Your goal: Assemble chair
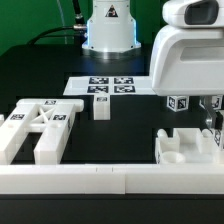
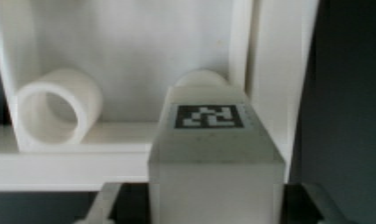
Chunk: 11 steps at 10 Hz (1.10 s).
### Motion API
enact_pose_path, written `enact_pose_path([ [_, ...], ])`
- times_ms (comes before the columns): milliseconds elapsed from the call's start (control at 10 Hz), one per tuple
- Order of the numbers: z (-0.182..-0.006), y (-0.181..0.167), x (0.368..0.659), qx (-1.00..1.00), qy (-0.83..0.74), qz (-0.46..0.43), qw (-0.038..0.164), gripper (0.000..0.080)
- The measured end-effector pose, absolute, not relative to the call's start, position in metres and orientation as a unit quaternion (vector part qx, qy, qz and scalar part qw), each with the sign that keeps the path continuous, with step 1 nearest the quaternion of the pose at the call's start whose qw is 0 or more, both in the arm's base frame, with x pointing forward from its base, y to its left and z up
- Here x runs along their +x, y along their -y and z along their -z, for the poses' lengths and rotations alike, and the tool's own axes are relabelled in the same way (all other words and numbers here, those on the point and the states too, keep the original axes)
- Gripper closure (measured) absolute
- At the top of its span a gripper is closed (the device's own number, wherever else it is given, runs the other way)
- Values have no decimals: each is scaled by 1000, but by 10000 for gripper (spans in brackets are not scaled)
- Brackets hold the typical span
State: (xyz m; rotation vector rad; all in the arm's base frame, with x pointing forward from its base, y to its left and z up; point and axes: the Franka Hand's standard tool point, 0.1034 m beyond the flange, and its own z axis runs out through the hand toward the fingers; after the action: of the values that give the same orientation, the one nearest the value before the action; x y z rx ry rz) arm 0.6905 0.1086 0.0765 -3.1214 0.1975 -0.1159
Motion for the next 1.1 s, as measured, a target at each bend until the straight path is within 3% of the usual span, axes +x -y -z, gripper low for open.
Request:
enact_pose_path([
  [600,-76,-105,690,-940,-338,28,26,508],
  [1100,-76,-104,689,-877,-479,19,26,508],
])
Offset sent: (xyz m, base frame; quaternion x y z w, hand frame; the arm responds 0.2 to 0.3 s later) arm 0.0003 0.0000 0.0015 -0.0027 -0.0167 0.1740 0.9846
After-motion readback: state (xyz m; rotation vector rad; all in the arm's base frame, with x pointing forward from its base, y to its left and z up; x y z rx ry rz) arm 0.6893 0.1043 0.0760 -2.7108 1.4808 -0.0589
